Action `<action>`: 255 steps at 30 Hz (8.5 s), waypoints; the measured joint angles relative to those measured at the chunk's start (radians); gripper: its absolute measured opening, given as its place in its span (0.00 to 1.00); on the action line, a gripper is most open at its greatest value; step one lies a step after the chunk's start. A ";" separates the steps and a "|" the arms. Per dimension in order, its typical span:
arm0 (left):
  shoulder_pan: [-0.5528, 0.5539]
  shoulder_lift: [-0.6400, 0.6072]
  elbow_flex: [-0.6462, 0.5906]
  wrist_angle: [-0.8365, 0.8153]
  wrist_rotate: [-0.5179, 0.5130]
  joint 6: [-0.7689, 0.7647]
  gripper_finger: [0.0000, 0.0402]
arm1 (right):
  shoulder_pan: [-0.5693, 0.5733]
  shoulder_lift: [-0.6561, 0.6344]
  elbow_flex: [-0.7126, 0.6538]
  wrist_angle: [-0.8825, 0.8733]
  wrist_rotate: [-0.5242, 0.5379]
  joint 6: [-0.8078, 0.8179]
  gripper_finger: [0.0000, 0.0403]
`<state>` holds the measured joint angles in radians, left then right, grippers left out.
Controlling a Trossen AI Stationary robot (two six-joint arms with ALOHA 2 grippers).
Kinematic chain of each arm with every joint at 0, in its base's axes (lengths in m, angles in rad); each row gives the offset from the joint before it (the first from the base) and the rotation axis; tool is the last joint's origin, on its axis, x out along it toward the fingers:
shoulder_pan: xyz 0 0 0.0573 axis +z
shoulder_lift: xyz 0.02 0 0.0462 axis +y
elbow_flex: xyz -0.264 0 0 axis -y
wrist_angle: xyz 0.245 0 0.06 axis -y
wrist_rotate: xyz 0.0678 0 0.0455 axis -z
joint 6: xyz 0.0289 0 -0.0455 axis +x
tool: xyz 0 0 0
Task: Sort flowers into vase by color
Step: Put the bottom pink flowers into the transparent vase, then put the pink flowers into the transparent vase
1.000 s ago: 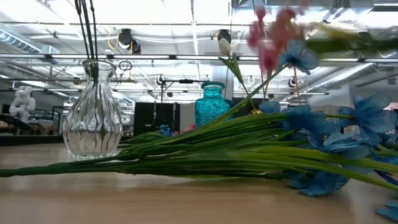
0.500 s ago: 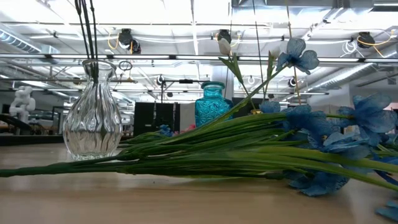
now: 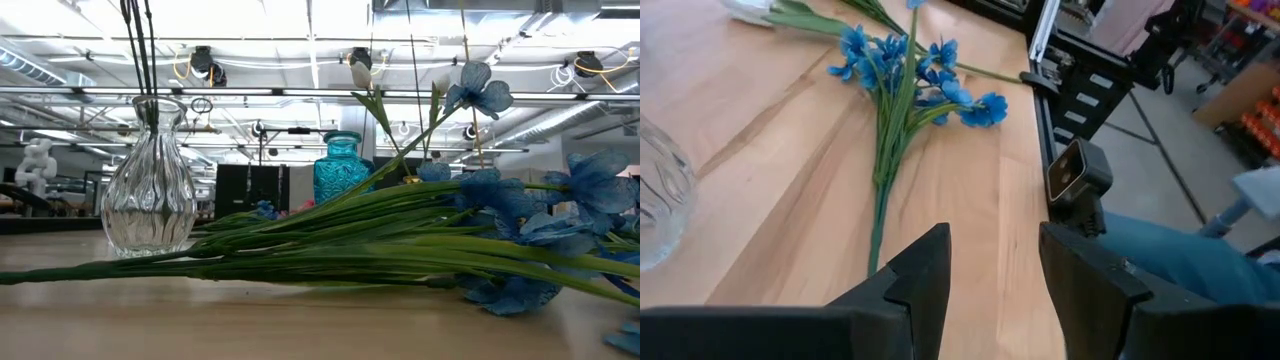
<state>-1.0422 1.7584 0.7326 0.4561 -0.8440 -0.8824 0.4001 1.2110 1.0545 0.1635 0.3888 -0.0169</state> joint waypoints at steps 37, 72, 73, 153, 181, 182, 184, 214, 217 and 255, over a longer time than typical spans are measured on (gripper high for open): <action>-0.034 0.000 -0.002 -0.106 -0.112 0.000 0.40 | -0.094 0.803 0.041 1.212 -0.292 -0.060 0.00; -0.033 0.000 -0.003 -0.111 -0.153 0.030 0.40 | -0.114 0.819 0.281 0.727 -0.364 -0.171 0.00; -0.033 0.000 -0.003 -0.112 -0.153 0.028 0.40 | -0.112 0.823 0.275 0.728 -0.360 -0.170 0.00; -0.051 0.000 -0.003 -0.312 -0.219 -0.193 0.40 | -0.088 0.676 0.261 0.106 -0.339 -0.055 0.71; 0.243 -0.158 -0.003 -1.196 0.089 -0.778 0.40 | -0.088 0.381 0.262 -0.755 -0.331 -0.073 0.56; 0.250 -0.158 -0.003 -1.213 0.088 -0.772 0.40 | -0.088 0.381 0.262 -0.754 -0.331 -0.077 0.54; 0.267 -0.158 -0.003 -1.238 0.085 -0.745 0.40 | -0.088 0.381 0.262 -0.753 -0.332 -0.082 0.52; 0.510 -0.162 -0.075 -1.408 0.161 -0.398 0.40 | -0.077 0.382 0.261 -0.787 -0.340 -0.104 0.37; 0.525 -0.192 -0.090 -1.409 0.163 -0.417 0.40 | -0.078 0.382 0.261 -0.787 -0.339 -0.107 0.37; 1.336 -0.496 -0.181 -0.541 0.639 0.767 0.40 | -0.078 0.382 0.261 -0.709 -0.339 -0.141 0.37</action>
<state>0.2940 1.2619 0.5514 -0.0852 -0.2050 -0.1151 0.3225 1.5932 1.3155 -0.5460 0.0498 -0.1575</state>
